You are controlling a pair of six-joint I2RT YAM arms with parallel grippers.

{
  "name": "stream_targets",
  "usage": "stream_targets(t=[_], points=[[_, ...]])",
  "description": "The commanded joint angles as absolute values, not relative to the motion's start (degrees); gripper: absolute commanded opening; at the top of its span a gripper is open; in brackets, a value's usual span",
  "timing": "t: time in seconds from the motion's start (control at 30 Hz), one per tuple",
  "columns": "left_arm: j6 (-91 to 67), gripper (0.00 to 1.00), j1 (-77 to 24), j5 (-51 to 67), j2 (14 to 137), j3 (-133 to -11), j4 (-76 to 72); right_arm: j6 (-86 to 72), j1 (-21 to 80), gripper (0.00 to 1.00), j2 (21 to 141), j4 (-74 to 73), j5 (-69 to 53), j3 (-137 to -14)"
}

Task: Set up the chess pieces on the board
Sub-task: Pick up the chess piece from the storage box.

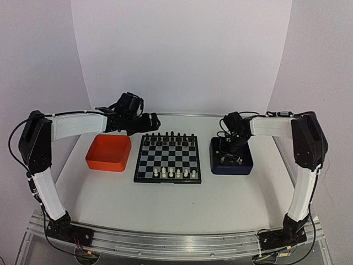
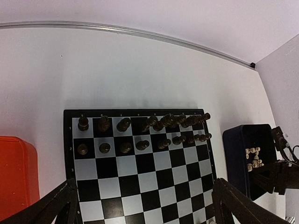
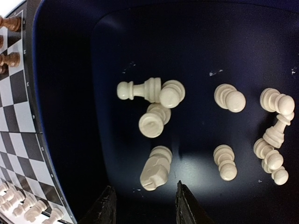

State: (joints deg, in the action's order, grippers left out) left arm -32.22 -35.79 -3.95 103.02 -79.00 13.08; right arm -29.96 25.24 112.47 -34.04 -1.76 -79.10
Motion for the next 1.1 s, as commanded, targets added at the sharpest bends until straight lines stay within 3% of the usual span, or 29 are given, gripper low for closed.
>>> stream_targets(t=[0.0, 0.8, 1.07], points=[[-30.37, 1.00, -35.69, -3.06, 99.75, -79.46, 12.78, -30.89, 25.90, 0.39, 114.07, -34.58, 0.00, -81.56], [-28.05, 1.00, -35.68, -0.18, 101.60, -81.47, 12.48, -31.31, 26.18, 0.33, 115.05, -34.54, 4.17, -82.42], [-27.86, 1.00, -35.68, -0.18, 101.55, -81.31, 12.37, -31.57, 26.17, 0.15, 113.97, -34.54, 4.40, -81.17]])
